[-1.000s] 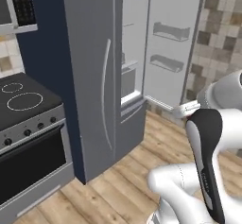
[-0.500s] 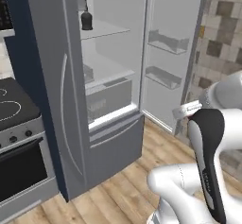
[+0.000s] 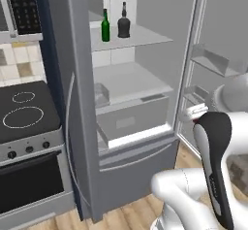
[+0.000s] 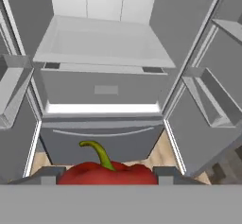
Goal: Place the liquor and beer on the top shelf of the fridge to keep them out of children's reach, and place the bell pepper on lower shelves for easy access.
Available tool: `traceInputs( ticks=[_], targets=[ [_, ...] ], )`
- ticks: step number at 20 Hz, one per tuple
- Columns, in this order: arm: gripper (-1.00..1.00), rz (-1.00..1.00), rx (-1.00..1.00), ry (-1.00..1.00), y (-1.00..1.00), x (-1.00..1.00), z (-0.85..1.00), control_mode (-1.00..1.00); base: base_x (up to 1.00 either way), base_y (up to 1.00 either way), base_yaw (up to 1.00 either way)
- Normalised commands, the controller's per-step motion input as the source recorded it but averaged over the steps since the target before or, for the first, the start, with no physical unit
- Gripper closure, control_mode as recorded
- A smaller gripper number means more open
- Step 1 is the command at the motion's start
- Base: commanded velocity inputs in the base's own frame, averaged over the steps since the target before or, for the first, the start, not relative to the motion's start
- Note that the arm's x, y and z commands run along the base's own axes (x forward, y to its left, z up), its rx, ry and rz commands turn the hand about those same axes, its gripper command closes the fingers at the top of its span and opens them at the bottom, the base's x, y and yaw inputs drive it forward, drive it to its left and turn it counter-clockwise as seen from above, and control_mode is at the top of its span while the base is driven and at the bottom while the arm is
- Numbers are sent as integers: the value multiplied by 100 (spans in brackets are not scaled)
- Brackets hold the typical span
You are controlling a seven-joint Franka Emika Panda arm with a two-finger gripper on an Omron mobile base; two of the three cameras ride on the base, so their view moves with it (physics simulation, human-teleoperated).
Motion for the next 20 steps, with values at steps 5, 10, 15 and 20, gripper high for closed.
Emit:
traceInputs(
  ticks=[5,10,15,20],
  targets=[
    [100,0,0,0,0,0,0,100,83,-22,44],
    [100,0,0,0,0,0,0,100,68,-49,37],
    [100,0,0,0,0,0,0,100,48,-67,29],
    [100,0,0,0,0,0,0,100,47,-36,23]
  ],
)
